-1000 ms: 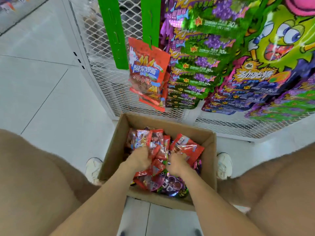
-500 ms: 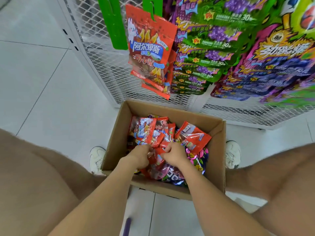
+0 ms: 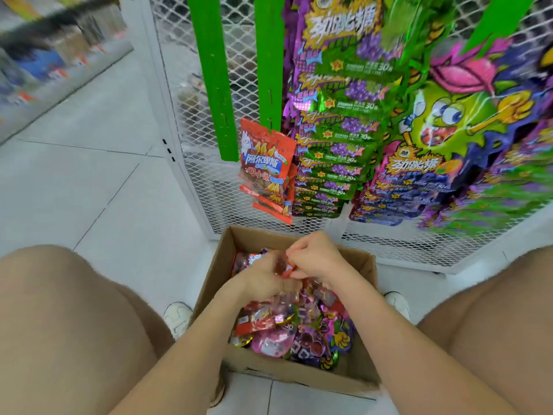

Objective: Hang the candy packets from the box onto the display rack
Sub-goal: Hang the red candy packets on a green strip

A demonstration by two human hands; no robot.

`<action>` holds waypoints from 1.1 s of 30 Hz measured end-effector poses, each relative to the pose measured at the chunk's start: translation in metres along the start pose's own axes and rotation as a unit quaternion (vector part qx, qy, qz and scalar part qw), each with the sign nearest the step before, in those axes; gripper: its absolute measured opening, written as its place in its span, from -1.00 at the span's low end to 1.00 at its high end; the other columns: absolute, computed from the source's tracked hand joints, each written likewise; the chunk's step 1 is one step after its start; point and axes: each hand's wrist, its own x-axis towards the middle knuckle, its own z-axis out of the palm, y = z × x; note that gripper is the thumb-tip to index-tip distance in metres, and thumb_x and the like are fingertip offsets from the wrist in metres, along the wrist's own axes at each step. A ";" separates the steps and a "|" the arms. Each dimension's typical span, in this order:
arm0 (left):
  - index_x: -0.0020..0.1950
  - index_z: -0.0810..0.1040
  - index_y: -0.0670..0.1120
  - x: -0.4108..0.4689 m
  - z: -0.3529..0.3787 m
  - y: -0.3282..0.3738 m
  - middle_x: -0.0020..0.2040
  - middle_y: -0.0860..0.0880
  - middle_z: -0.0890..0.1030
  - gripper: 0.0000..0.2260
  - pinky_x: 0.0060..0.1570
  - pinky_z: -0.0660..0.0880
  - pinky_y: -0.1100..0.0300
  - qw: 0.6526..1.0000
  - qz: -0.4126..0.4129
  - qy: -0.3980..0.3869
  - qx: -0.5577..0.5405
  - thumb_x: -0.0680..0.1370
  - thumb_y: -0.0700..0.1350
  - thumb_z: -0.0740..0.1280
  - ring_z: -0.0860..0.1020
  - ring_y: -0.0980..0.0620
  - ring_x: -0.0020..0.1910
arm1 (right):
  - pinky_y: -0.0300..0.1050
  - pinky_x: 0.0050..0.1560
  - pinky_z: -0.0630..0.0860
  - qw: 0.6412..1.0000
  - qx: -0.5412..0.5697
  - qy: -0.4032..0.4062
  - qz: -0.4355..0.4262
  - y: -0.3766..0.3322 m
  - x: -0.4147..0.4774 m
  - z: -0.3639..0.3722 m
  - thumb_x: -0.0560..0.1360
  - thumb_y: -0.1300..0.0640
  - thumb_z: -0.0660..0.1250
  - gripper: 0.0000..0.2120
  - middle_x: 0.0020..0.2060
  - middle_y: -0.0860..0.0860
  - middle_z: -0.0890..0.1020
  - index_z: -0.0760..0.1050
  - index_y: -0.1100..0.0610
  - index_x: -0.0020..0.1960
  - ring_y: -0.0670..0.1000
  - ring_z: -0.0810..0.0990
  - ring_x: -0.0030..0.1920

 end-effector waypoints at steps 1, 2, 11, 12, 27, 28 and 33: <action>0.03 0.60 0.01 -0.004 -0.006 0.007 -0.20 0.11 0.62 -0.83 -0.16 0.52 0.18 1.000 0.017 0.022 -0.001 0.53 -0.19 0.51 0.53 0.22 -0.27 | 0.02 -0.10 0.74 0.999 0.032 -0.025 -0.008 -0.012 -0.009 -0.006 0.50 0.29 0.48 -0.91 -0.10 0.21 0.75 0.72 0.29 -0.02 0.09 0.78 -0.21; -0.07 0.56 0.01 -0.009 -0.015 0.014 -0.28 0.10 0.52 -0.84 -0.19 0.46 0.14 0.999 0.020 0.034 0.002 0.55 -0.26 0.43 0.45 0.18 -0.33 | -0.04 -0.03 0.73 0.997 0.050 -0.051 -0.031 -0.022 -0.016 -0.013 0.51 0.20 0.53 -0.86 -0.12 0.18 0.75 0.72 0.26 0.01 0.06 0.77 -0.18; 0.29 0.66 -0.10 -0.058 -0.094 0.089 0.17 -0.11 0.76 -0.78 0.23 0.64 -0.15 0.991 0.097 0.067 -0.066 0.66 -0.28 0.41 0.72 -0.13 0.17 | -0.11 -0.33 0.28 0.919 -0.253 0.007 -0.303 -0.077 -0.057 -0.080 0.55 -0.09 0.49 -0.72 -0.43 -0.03 0.52 0.68 0.11 -0.18 -0.03 0.38 -0.40; 0.28 0.67 -0.12 -0.061 -0.101 0.098 0.17 -0.13 0.75 -0.77 0.22 0.65 -0.16 0.987 0.122 0.084 -0.068 0.65 -0.30 0.41 0.72 -0.16 0.16 | -0.09 -0.32 0.31 0.915 -0.239 0.010 -0.325 -0.084 -0.061 -0.084 0.56 -0.08 0.48 -0.73 -0.42 -0.01 0.55 0.66 0.10 -0.18 0.01 0.42 -0.40; 0.31 0.56 -0.02 -0.018 -0.144 0.199 0.09 0.15 0.60 -0.71 -0.11 0.44 0.53 0.890 0.219 0.379 -0.128 0.65 -0.26 0.21 0.55 0.38 -0.04 | -0.12 -0.26 0.37 0.830 -0.132 0.283 -0.461 -0.151 -0.042 -0.085 0.59 -0.04 0.46 -0.87 -0.40 -0.20 0.54 0.71 0.00 -0.04 -0.15 0.48 -0.38; 0.24 0.57 -0.02 -0.015 -0.146 0.201 0.02 0.13 0.60 -0.77 -0.17 0.44 0.48 0.893 0.219 0.371 -0.132 0.67 -0.23 0.22 0.55 0.28 -0.07 | -0.13 -0.28 0.34 0.828 -0.127 0.291 -0.462 -0.155 -0.041 -0.083 0.58 -0.05 0.46 -0.86 -0.44 -0.19 0.52 0.71 0.01 -0.06 -0.15 0.46 -0.41; -0.09 0.58 0.03 -0.021 -0.151 0.197 -0.29 0.21 0.58 -0.81 -0.20 0.44 0.30 0.902 0.215 0.350 -0.135 0.70 -0.04 0.29 0.53 0.26 -0.24 | 0.00 -0.28 0.48 0.843 -0.043 0.283 -0.456 -0.167 -0.038 -0.066 0.57 -0.11 0.44 -0.73 -0.47 -0.06 0.58 0.68 0.05 -0.18 -0.01 0.52 -0.42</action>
